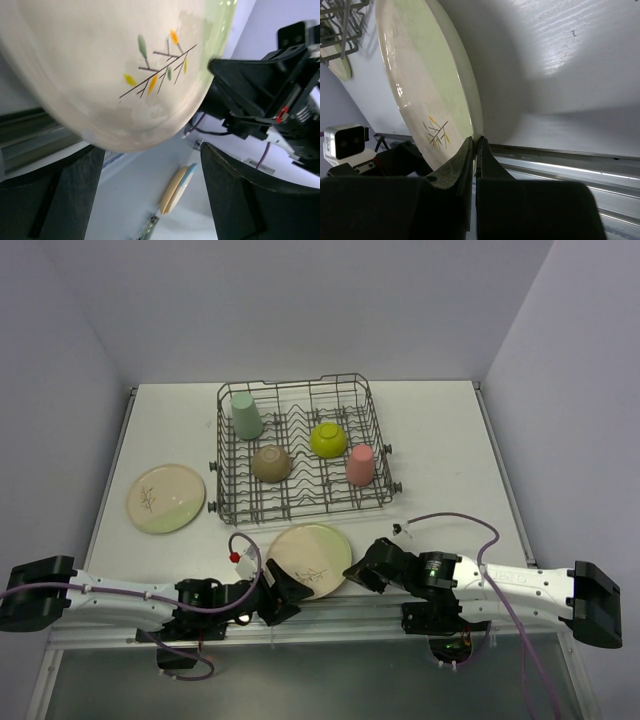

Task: Load the mixed dishes into the dish rack

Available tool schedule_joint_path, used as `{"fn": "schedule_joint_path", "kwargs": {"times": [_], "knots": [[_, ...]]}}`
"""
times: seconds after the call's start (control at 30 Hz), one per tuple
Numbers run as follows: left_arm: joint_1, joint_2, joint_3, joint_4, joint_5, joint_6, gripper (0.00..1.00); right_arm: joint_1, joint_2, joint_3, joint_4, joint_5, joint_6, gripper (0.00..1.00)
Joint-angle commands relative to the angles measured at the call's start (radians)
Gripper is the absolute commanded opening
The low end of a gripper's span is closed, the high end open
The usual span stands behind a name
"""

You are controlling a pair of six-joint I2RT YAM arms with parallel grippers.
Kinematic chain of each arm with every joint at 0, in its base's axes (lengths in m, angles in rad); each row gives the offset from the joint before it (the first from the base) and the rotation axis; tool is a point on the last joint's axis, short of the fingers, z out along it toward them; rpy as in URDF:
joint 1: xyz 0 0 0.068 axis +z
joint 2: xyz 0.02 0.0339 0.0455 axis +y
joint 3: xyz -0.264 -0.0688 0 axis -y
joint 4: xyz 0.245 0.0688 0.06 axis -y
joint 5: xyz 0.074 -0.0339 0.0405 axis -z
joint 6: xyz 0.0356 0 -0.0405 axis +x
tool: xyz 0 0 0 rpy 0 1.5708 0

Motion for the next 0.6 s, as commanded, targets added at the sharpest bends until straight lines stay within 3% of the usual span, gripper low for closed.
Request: {"fn": "schedule_joint_path", "kwargs": {"times": [0.0,0.17,0.57], "knots": [[-0.007,-0.024,-0.021,0.058,-0.078,-0.048,0.83,0.01,-0.022,0.01,0.179,0.0,0.051,0.0],[-0.009,-0.073,-0.067,0.078,-0.102,-0.089,0.81,0.015,-0.024,-0.011,0.241,-0.023,0.066,0.0],[-0.007,-0.177,-0.077,0.043,-0.21,-0.092,0.63,0.066,-0.005,-0.016,0.297,-0.03,0.111,0.0]]}}
